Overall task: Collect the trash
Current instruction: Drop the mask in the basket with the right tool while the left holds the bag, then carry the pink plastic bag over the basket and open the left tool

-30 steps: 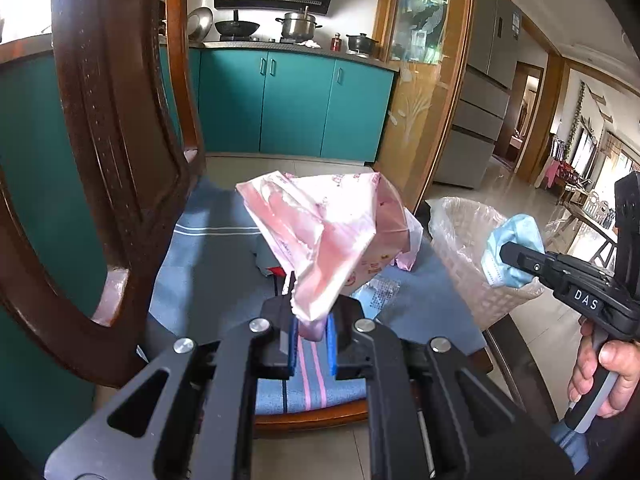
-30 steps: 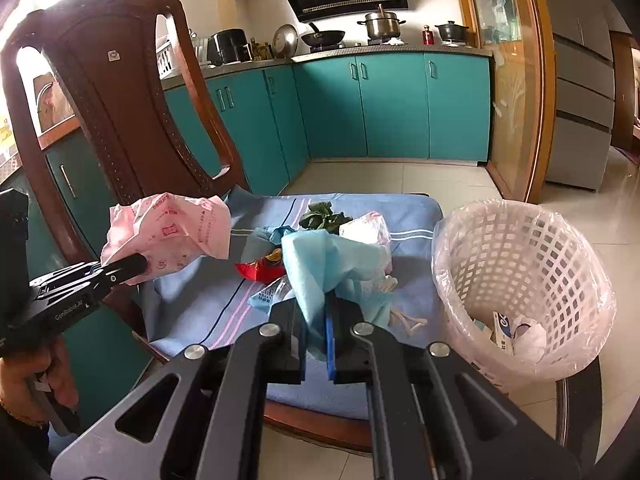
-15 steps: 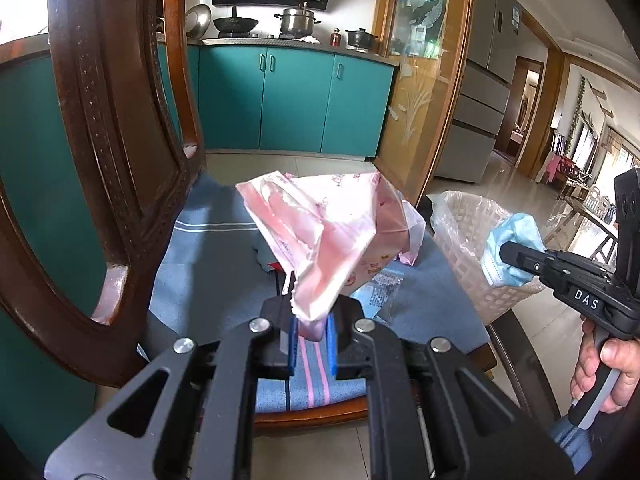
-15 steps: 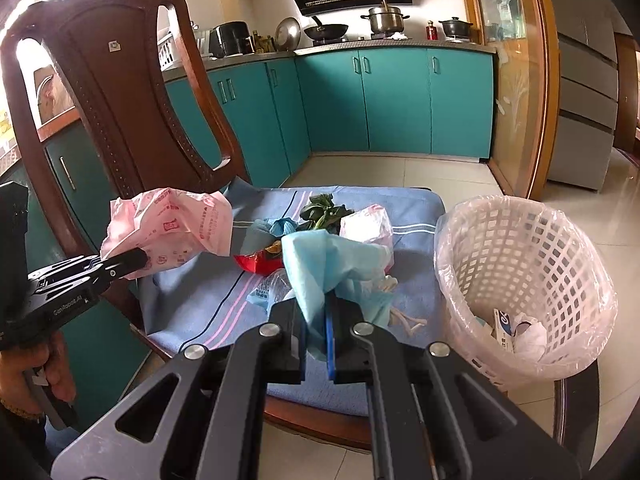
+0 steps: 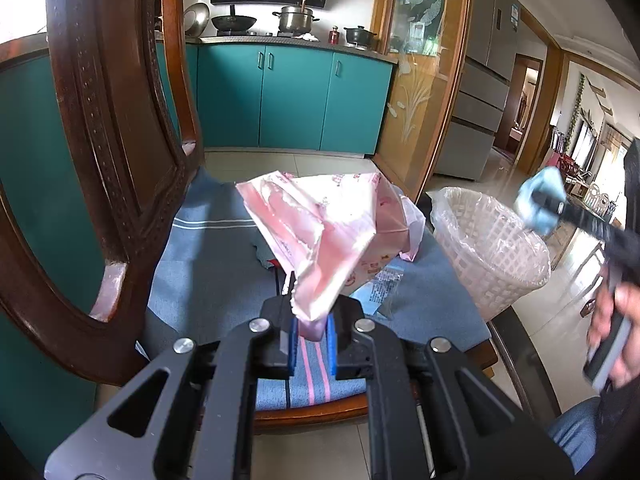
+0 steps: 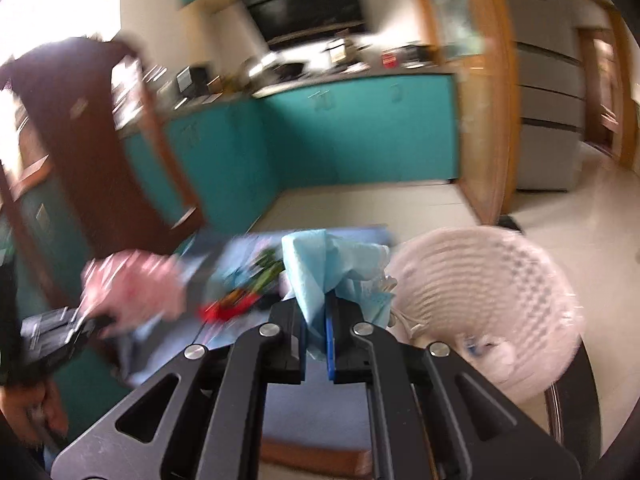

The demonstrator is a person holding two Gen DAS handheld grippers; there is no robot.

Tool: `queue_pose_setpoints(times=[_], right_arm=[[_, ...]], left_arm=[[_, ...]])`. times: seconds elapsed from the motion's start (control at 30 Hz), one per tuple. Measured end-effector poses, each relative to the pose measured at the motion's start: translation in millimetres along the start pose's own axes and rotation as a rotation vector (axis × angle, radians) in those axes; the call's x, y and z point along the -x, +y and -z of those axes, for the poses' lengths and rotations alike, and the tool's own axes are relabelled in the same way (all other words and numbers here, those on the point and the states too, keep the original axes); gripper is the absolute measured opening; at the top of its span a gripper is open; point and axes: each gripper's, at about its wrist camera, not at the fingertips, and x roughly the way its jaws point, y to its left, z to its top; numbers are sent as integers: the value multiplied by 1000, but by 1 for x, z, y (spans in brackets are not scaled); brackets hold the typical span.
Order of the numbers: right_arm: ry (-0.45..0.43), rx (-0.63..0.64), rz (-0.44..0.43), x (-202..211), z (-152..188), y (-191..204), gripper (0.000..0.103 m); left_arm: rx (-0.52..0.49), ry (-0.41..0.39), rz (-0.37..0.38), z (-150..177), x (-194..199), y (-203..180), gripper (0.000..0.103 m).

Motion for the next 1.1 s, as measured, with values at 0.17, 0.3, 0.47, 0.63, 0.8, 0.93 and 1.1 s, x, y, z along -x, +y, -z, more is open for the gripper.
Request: queue_pose_setpoints(times=[0.17, 0.3, 0.47, 0.63, 0.8, 0.93, 1.1], right_arm=[[13, -185, 94, -23, -6, -75, 62], [-23, -375, 70, -4, -3, -106, 84], [-204, -466, 31, 42, -3, -116, 98], [-167, -453, -15, 32, -6, -129, 98], [-201, -550, -57, 47, 1, -149, 98], [-237, -565, -23, 56, 1, -154, 98], [-264, -596, -8, 61, 3, -158, 98]], left_arm=[[-9, 20, 3, 1, -10, -5, 12], [-33, 27, 18, 1, -16, -14, 12], [-82, 45, 40, 4, -27, -38, 12], [-115, 67, 67, 9, -38, -64, 12], [-136, 51, 120, 3, -39, -94, 12], [-160, 44, 158, -10, -49, -129, 12], [-195, 22, 223, -45, -65, -188, 14]])
